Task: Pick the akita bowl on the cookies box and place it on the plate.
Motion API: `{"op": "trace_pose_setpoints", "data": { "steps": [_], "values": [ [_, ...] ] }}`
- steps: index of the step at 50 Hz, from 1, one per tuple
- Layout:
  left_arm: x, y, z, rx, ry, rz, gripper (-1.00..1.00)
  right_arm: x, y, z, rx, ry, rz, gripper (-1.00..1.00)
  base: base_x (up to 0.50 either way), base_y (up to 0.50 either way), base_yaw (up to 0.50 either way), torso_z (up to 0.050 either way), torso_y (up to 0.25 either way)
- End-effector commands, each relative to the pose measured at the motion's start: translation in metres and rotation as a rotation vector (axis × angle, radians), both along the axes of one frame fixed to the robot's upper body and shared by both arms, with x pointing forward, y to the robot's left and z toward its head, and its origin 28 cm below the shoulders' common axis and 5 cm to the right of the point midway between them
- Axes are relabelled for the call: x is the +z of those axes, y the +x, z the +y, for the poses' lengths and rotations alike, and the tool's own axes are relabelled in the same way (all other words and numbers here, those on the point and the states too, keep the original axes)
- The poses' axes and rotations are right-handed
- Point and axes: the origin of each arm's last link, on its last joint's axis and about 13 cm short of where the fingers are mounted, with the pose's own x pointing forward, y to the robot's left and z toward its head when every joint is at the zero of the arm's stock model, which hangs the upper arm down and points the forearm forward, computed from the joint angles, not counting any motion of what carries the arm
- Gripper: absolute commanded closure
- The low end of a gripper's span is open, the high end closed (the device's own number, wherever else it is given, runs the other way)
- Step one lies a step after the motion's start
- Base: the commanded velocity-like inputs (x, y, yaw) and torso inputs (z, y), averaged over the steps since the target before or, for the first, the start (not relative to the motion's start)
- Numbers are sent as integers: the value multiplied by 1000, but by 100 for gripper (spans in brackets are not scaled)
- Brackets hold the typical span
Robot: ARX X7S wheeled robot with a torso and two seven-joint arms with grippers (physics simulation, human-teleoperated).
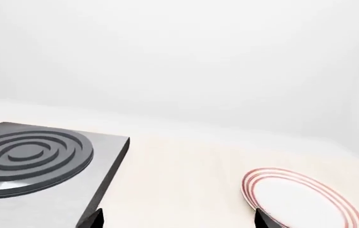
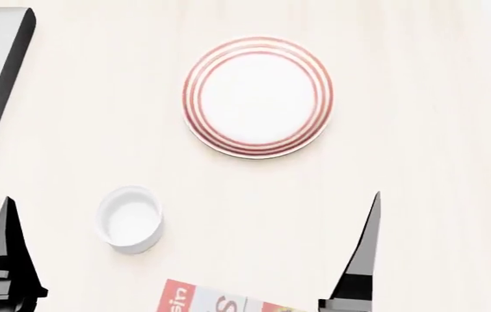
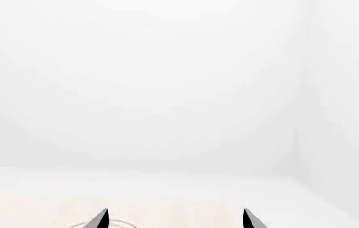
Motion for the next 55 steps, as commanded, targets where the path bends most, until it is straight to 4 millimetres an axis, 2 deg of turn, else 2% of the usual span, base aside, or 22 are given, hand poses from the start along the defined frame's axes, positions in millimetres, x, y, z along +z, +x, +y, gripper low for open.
{"op": "trace_pose_setpoints", "data": {
  "steps": [1,9,13,19,25,31,37,43,55],
  "values": [
    [-1,1,0,2,5,2,-100,-2,2,1,5,-13,14,-100,0,0,0,0,-250],
    [3,0,0,13,32,-6,-100,2,3,0,61,10,82,-100,0,0,0,0,-30],
    [5,2,1,28,34,28,-100,7,8,-2,109,-20,170,-100,0,0,0,0,0],
    [6,8,5,58,52,76,-100,40,10,-5,186,-184,251,-100,0,0,0,0,0],
    [9,12,11,100,75,102,-100,71,8,-5,278,-266,302,-100,0,0,0,0,0],
    [11,13,16,137,73,112,-100,91,2,0,409,-385,364,-100,0,0,0,0,0],
    [13,13,18,150,71,105,-100,98,-6,4,541,-511,488,-100,0,0,0,0,0],
    [12,12,18,154,73,101,-100,108,-11,7,578,-637,541,-100,0,0,0,0,0],
    [12,11,20,159,71,98,-100,111,-26,15,667,-790,684,-100,0,0,0,0,0]
  ]
}}
